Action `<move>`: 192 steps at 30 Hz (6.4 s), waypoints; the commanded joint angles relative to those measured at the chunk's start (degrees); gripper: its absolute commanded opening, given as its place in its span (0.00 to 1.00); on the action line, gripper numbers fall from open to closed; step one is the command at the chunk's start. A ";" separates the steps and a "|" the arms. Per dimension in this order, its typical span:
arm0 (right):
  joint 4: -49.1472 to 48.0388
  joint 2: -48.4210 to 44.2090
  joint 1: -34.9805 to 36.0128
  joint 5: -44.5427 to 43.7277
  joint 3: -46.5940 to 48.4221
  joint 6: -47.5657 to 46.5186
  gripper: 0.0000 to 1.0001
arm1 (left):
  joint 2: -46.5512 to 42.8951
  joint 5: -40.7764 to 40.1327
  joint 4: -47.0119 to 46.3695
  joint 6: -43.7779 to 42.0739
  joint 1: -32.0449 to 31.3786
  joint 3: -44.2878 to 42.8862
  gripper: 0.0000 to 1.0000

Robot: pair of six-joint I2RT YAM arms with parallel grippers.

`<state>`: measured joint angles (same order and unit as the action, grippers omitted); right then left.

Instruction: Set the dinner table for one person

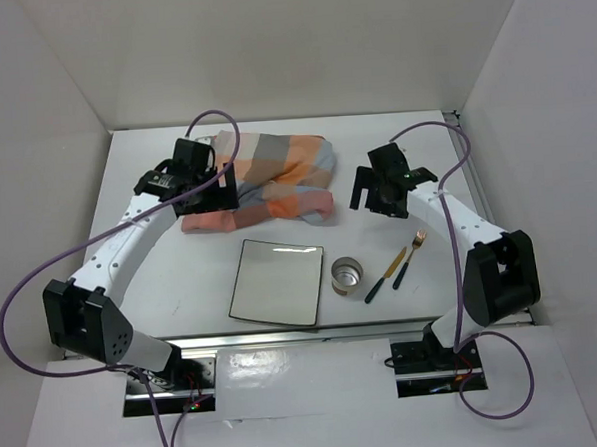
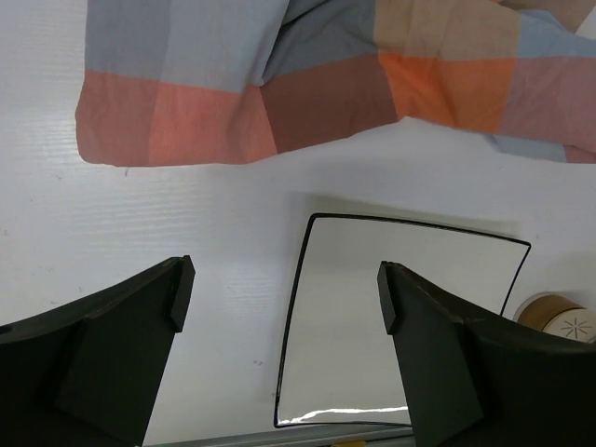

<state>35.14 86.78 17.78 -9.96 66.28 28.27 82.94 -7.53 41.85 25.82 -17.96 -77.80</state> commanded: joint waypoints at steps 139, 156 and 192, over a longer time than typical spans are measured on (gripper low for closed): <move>-14.47 14.20 -5.22 48.10 -10.11 14.34 0.60 | 4.96 36.27 -13.72 29.64 35.01 12.50 0.00; -27.32 22.37 -3.01 38.98 -8.28 21.91 0.50 | 5.48 36.27 -13.72 29.64 35.01 11.45 0.00; -7.02 0.42 -15.85 31.41 37.61 4.52 0.00 | 7.96 53.76 -17.94 24.37 34.04 -26.80 0.00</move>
<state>24.93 95.29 3.11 25.52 105.65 37.74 96.95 45.30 23.62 54.48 14.39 -105.56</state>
